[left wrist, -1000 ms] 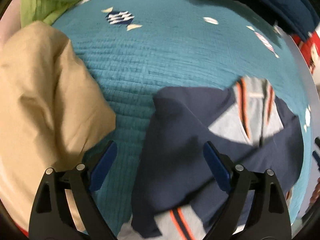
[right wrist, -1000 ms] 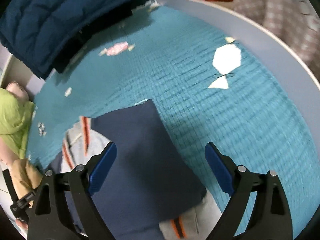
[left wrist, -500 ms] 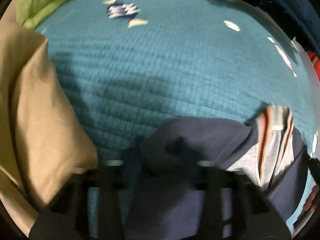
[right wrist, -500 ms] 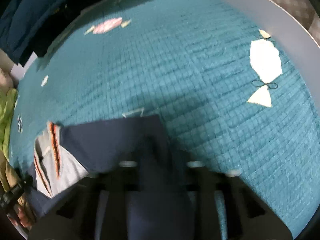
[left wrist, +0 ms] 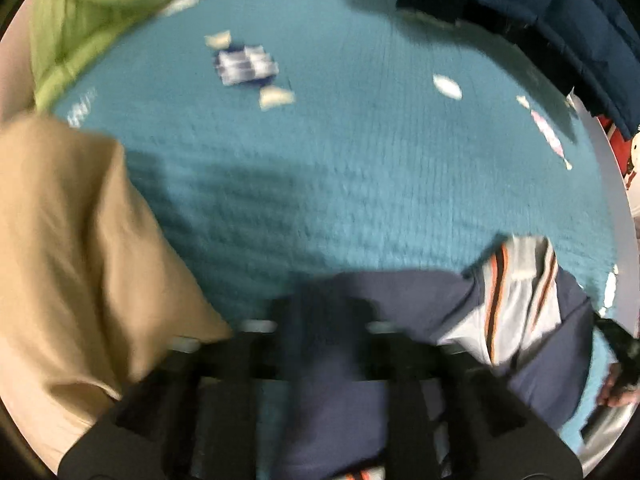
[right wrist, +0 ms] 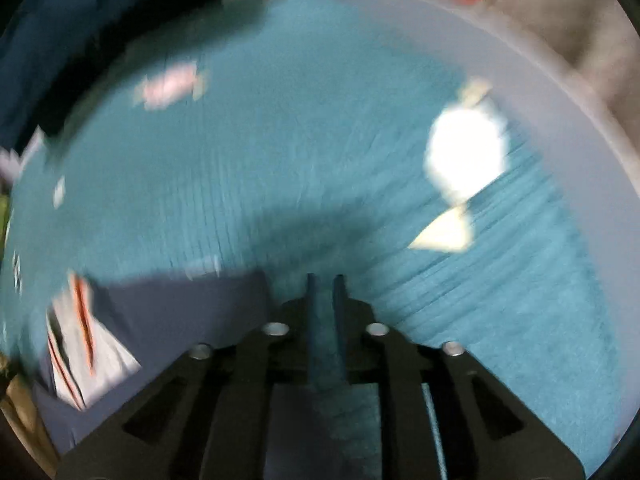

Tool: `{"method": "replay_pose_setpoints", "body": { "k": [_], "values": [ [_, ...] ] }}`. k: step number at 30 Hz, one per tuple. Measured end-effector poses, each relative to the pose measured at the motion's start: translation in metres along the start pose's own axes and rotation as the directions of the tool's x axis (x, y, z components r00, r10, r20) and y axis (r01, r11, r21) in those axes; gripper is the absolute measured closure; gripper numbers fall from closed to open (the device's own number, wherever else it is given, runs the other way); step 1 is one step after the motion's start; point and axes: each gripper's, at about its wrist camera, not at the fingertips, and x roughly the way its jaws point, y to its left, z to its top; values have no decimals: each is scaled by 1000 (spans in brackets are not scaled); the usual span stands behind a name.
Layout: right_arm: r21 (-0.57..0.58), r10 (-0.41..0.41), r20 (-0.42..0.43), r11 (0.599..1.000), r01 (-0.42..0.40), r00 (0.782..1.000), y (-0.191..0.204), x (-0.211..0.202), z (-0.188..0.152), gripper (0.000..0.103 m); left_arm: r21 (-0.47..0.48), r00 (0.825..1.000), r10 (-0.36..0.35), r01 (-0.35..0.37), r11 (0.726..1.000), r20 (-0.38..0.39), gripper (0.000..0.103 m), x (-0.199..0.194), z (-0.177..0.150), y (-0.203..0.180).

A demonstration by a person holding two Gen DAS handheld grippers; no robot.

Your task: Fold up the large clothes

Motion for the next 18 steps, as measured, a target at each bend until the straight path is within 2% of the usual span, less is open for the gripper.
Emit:
{"method": "replay_pose_setpoints", "body": {
  "k": [1,3,4,6,8,10,11,12,13,14,15,16,18],
  "values": [
    [8,25,27,1000,-26,999,-2,-6,-1,79,-1,1000,-14,14,1000,0,15,1,-3,0],
    [51,96,68,994,-99,993,-7,-19,-1,54,13,999,-17,16,1000,35,13,1,-9,-1],
    [76,138,79,987,-144,987,-11,-25,-1,51,22,1000,10,-11,1000,24,13,6,-11,-3],
    [79,174,64,981,-179,983,-12,-27,1,45,20,999,43,-42,999,-32,13,19,-13,-2],
    [57,155,17,986,-156,988,-9,-19,3,45,9,996,43,-43,999,-74,13,30,-16,0],
    [79,196,-37,978,-193,980,-5,-5,2,45,15,995,30,-29,999,-95,14,37,-18,-3],
    [98,227,-61,970,-221,972,-3,2,0,44,15,994,17,-15,1000,-112,20,39,-19,-5],
    [96,217,-58,973,-211,974,0,4,-1,45,-4,992,13,-14,1000,-127,24,44,-20,-4],
    [79,195,-49,979,-190,980,3,3,-3,46,-24,994,31,-34,999,-110,30,43,-20,-4],
    [58,168,-41,984,-166,985,7,2,-3,61,-33,996,37,-40,999,-84,48,39,-21,-4],
    [39,143,-37,989,-142,989,13,3,-2,91,-27,997,33,-35,999,-65,56,35,-21,-6],
    [47,154,-54,987,-152,987,15,5,-2,96,-20,997,45,-46,999,-57,73,32,-21,-7],
    [70,168,-48,984,-164,985,15,1,-1,98,-26,998,51,-52,998,-46,92,27,-21,-7]
  ]
}}
